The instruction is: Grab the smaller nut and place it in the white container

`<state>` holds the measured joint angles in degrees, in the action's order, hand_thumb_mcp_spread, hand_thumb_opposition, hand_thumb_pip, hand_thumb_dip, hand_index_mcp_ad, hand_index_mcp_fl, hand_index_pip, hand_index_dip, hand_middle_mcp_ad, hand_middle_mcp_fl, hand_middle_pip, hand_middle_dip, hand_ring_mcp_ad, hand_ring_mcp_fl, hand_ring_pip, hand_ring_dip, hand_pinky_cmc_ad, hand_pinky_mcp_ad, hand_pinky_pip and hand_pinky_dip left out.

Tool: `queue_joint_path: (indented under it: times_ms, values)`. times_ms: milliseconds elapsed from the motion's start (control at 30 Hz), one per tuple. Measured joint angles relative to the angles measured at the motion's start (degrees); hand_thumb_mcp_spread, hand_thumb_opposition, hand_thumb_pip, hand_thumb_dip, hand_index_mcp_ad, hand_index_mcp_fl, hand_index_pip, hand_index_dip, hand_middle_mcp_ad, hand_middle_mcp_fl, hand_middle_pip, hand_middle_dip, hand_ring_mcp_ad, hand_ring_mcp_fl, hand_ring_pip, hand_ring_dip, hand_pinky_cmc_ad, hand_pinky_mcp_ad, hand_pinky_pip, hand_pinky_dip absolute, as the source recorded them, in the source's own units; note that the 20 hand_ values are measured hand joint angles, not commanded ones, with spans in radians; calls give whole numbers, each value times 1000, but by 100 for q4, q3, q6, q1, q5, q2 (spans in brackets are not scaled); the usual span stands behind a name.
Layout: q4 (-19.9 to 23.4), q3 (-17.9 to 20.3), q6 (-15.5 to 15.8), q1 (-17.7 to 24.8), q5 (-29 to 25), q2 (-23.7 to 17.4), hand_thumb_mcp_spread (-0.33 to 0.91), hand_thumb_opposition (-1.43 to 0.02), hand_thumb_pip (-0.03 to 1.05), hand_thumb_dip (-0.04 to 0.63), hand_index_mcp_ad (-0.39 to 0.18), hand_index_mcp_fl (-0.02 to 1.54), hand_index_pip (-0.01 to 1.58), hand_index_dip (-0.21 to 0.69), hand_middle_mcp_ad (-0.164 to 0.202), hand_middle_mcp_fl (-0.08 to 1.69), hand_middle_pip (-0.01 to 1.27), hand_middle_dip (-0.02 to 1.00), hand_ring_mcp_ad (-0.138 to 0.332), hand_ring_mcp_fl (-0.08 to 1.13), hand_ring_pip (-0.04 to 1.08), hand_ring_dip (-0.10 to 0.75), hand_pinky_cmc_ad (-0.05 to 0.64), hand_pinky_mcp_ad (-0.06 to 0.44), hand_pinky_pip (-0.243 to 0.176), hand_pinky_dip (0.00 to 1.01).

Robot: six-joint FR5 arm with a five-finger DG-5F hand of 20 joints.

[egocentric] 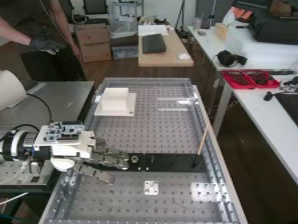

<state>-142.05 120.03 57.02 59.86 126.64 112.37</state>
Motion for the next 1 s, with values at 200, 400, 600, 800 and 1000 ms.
queue_joint_path:
  times_ms: [200, 400, 600, 800, 1000]
  values:
    - [-25, 4, -17, -4, -18, -10, 506, -883, 623, 232, -241, 279, 1545, 52, 40, 58, 138, 286, 113, 0, 101, 138, 353, 295, -12, 225]
    - [-5, 31, -56, 10, -32, -26, 499, -895, 632, 232, -243, 143, 1541, 51, 44, 58, 138, 286, 113, 0, 101, 138, 353, 295, -12, 225]
    - [5, 63, -77, 19, -29, -49, 469, -908, 642, 227, -246, 87, 1527, 47, 44, 58, 138, 286, 113, 3, 103, 138, 353, 293, -12, 241]
    - [9, 68, -86, 7, -32, -71, 456, -911, 644, 225, -243, 86, 1520, 16, 44, 58, 138, 286, 113, 0, 101, 138, 353, 293, -12, 265]
    - [-6, 62, -54, -32, -32, -78, 457, -911, 644, 225, -243, 86, 1518, 17, 44, 58, 138, 283, 113, 3, 101, 138, 353, 293, -12, 265]
